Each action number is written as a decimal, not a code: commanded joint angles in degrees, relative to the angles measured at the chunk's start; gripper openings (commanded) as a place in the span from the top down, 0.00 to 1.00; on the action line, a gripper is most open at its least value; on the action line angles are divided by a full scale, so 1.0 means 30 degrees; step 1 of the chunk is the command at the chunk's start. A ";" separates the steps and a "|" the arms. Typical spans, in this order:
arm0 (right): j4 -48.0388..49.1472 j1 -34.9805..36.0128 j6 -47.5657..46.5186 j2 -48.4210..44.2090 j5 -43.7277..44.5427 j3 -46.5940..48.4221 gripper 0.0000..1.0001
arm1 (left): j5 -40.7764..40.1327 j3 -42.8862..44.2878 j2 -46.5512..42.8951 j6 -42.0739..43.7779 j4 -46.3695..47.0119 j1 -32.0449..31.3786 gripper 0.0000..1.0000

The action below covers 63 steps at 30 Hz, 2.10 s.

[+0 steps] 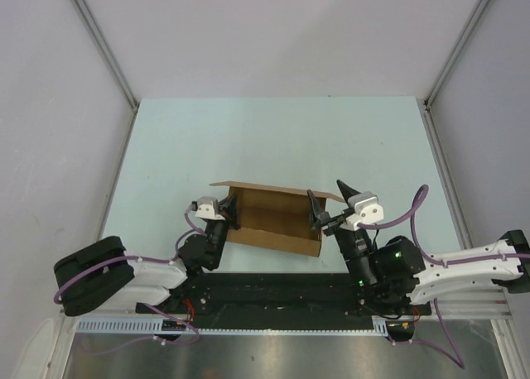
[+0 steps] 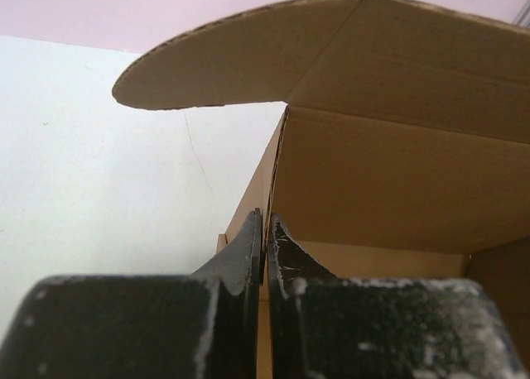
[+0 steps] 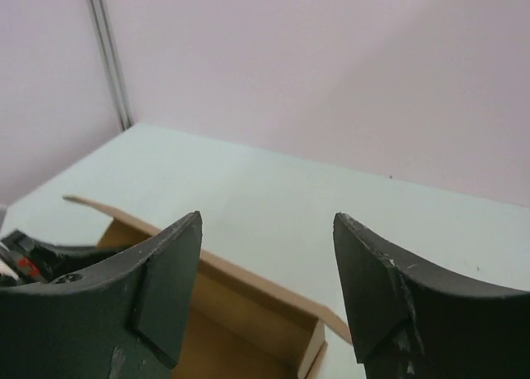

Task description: Fold the paper box

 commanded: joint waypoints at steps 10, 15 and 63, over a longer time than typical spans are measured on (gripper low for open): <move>-1.2375 -1.0934 1.2389 0.3242 -1.1215 0.3949 0.32 | -0.1564 -0.2869 -0.0472 -0.1173 0.0750 -0.0847 0.90; -1.4485 -1.2491 1.4062 0.4651 -1.5498 0.4126 0.34 | -0.1741 -0.2723 -0.2841 -0.1201 -0.1971 -0.1140 0.84; -1.4575 -1.0999 1.7874 0.9486 -1.6204 -0.1353 0.41 | 0.0565 0.7707 -1.0853 -0.7292 -2.5267 0.0084 0.30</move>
